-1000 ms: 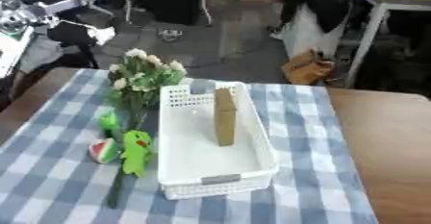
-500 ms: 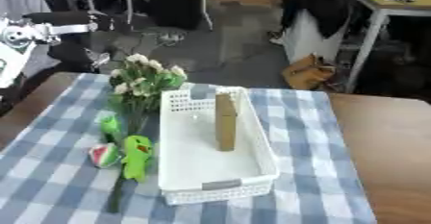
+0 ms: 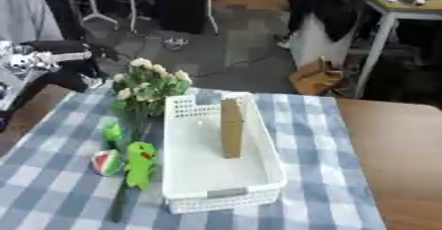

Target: Pick up objects on the table and place them in the box.

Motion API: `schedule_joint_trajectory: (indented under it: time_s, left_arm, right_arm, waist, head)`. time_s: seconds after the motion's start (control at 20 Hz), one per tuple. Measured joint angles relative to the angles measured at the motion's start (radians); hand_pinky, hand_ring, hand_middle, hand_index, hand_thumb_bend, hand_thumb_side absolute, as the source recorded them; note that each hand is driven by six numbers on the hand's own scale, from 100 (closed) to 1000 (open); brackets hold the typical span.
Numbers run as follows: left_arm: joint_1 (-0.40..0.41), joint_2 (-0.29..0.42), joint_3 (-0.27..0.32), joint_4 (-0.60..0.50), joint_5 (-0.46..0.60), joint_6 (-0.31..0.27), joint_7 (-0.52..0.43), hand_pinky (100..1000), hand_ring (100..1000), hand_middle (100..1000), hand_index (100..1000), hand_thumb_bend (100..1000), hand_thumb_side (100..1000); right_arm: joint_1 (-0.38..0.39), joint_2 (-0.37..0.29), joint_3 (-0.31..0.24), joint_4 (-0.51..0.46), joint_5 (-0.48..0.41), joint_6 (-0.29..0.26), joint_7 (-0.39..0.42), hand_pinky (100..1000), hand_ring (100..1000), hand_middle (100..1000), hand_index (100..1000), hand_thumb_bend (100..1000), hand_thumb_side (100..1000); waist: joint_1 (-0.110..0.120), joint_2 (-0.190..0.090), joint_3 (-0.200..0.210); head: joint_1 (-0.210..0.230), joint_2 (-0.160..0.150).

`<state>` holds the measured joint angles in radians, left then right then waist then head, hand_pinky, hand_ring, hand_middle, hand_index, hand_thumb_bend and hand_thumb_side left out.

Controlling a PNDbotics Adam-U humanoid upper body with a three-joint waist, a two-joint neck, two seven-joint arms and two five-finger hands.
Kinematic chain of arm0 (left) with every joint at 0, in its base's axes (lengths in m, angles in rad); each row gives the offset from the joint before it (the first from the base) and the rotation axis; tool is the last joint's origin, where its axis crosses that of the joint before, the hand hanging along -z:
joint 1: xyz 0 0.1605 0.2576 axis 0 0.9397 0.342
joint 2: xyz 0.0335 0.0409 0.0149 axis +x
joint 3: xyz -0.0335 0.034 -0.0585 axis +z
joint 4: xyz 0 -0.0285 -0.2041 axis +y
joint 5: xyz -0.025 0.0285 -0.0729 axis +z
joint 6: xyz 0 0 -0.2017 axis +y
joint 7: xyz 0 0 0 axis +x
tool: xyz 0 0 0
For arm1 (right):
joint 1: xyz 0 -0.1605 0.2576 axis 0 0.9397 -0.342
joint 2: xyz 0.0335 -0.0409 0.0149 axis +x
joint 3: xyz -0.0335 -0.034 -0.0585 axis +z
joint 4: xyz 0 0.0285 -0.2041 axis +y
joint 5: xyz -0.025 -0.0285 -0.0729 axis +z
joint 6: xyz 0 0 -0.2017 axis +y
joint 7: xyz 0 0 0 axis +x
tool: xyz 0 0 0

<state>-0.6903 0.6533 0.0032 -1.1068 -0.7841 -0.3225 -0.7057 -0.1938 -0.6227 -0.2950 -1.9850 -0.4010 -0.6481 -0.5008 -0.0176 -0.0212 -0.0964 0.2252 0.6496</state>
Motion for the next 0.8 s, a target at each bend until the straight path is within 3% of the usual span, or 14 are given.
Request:
schedule_joint_trajectory:
  time_s: [0.1,0.15,0.2,0.25,0.3,0.35,0.55,0.8]
  left_arm:
    - [0.011,0.000,0.000,0.021,0.006,0.001,-0.018,982,1000,996,1000,100,608]
    - [0.016,0.002,0.000,0.029,0.012,0.001,-0.022,991,1000,998,1000,100,673]
    - [0.025,0.007,0.000,0.037,0.029,-0.001,-0.025,991,1000,998,1000,100,673]
    - [0.039,0.012,0.000,0.049,0.057,-0.005,-0.027,1000,1000,1000,1000,100,751]
    - [0.056,0.017,0.000,0.060,0.093,-0.008,-0.029,1000,1000,1000,1000,100,751]
    - [0.072,0.021,0.000,0.071,0.132,-0.010,-0.030,1000,1000,1000,1000,100,912]
    - [0.109,0.038,-0.002,0.111,0.263,0.008,-0.054,1000,1000,1000,1000,100,975]
    - [0.093,0.042,-0.004,0.124,0.292,0.060,-0.123,1000,1000,1000,1000,100,1000]
  right_arm:
    - [0.000,0.000,0.000,0.000,0.000,0.002,-0.001,809,859,822,817,100,792]
    - [0.000,0.000,0.000,0.000,0.000,0.003,-0.002,809,859,821,816,100,790]
    - [0.000,0.000,0.000,0.000,0.001,0.004,-0.003,809,859,821,816,100,790]
    - [-0.001,0.000,0.000,0.000,0.001,0.005,-0.004,809,858,820,815,100,788]
    - [-0.003,-0.001,0.000,0.000,0.001,0.006,-0.005,809,858,820,815,100,788]
    - [-0.004,-0.001,0.000,0.000,0.001,0.007,-0.006,808,857,818,812,100,780]
    - [-0.008,-0.003,0.000,0.000,0.001,0.011,-0.007,808,857,817,809,100,777]
    - [-0.008,-0.003,0.000,0.000,0.001,0.016,-0.005,807,856,814,806,100,771]
  waist:
    - [0.000,0.000,0.000]
    - [0.000,0.000,0.000]
    - [0.001,0.000,0.000]
    - [0.002,0.000,-0.001]
    - [0.004,0.000,-0.002]
    - [0.004,0.000,-0.002]
    - [0.004,0.000,-0.009]
    - [0.004,0.000,-0.012]
  head:
    - [0.000,-0.002]
    - [0.000,-0.002]
    - [0.001,-0.002]
    - [0.002,-0.002]
    - [0.003,-0.002]
    - [0.004,-0.002]
    - [0.004,-0.002]
    - [0.005,-0.001]
